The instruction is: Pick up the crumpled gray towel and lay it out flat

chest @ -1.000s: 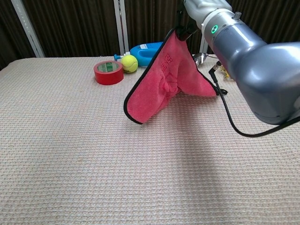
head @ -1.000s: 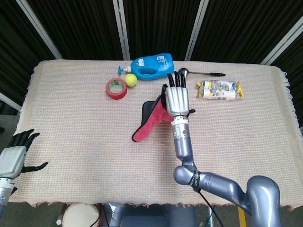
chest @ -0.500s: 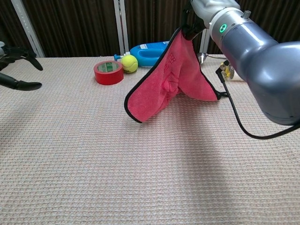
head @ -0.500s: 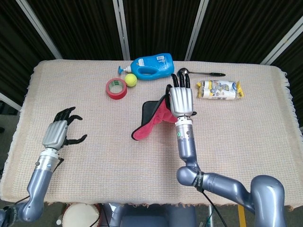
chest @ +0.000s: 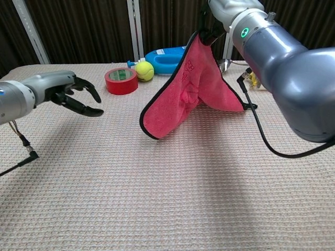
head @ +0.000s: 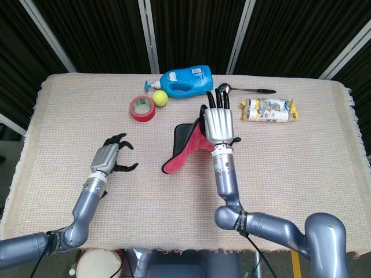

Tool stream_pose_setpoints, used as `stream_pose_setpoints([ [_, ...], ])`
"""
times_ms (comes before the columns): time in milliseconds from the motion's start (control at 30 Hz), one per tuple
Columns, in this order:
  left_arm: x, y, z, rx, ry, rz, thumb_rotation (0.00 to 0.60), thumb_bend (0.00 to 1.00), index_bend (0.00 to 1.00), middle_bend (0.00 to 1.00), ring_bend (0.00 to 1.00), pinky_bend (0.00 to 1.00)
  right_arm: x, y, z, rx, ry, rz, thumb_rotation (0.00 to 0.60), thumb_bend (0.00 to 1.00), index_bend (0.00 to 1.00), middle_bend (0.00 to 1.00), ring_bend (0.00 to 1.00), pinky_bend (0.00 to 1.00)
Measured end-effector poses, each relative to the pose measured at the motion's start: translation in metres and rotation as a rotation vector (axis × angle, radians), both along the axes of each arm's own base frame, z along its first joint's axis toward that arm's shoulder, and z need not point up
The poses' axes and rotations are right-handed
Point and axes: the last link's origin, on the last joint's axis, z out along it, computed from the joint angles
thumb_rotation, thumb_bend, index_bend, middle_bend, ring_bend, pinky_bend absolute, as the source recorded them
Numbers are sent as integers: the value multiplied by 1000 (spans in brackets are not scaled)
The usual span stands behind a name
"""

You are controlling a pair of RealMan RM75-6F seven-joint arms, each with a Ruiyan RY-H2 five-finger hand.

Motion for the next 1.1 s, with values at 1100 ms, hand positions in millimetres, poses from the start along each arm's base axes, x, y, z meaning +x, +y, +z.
stream_pose_setpoints([
  [1100,75,-14,-32,-178,-54,-63,600,182,377,31,0,19,8,8,-11,14,-8,-8,600,559,599,173,8,36],
])
